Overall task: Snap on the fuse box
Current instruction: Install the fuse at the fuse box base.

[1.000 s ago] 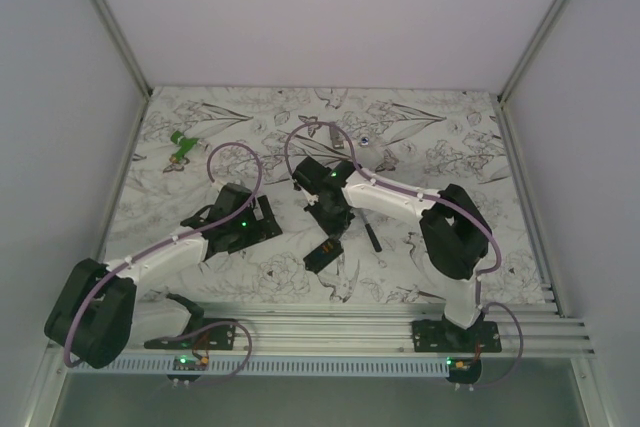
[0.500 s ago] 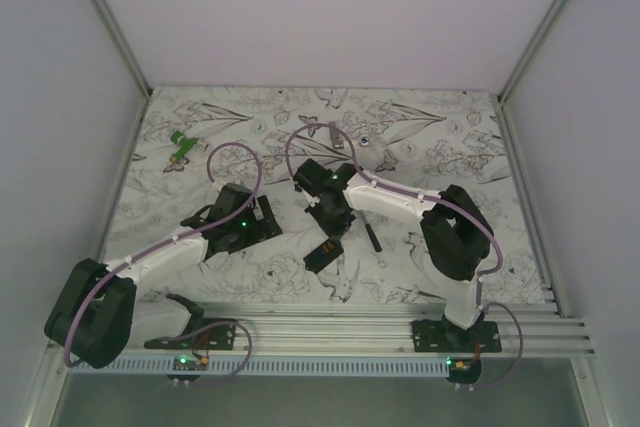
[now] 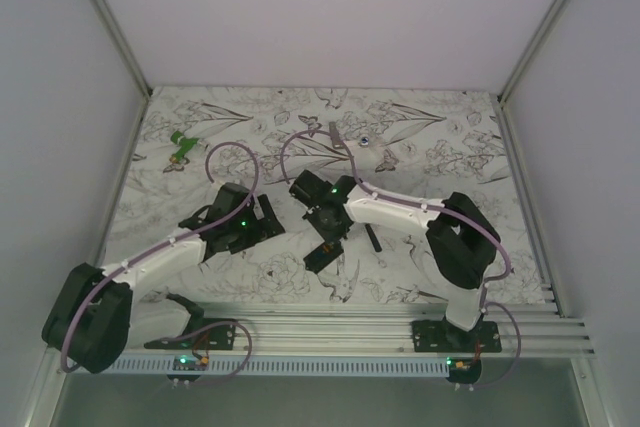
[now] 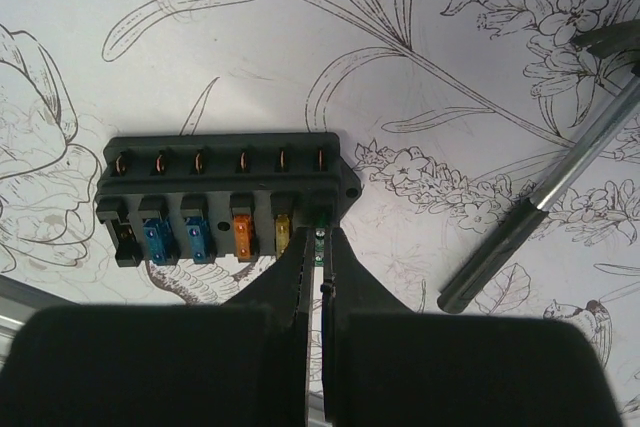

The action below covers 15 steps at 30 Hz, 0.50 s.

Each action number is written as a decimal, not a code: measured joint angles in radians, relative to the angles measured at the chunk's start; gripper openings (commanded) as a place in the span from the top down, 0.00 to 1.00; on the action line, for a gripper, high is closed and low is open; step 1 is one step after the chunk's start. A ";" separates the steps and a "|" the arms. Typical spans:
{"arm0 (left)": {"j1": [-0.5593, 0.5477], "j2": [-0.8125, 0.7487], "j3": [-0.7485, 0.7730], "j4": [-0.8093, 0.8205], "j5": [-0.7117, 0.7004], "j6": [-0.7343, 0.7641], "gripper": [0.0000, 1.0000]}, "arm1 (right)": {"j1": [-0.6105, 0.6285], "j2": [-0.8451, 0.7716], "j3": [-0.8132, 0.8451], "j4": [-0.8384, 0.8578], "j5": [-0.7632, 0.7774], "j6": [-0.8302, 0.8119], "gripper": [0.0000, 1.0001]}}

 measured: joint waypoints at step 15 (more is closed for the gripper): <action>-0.037 -0.048 -0.001 -0.038 0.076 -0.057 0.00 | 0.035 -0.087 -0.133 0.144 0.065 0.036 1.00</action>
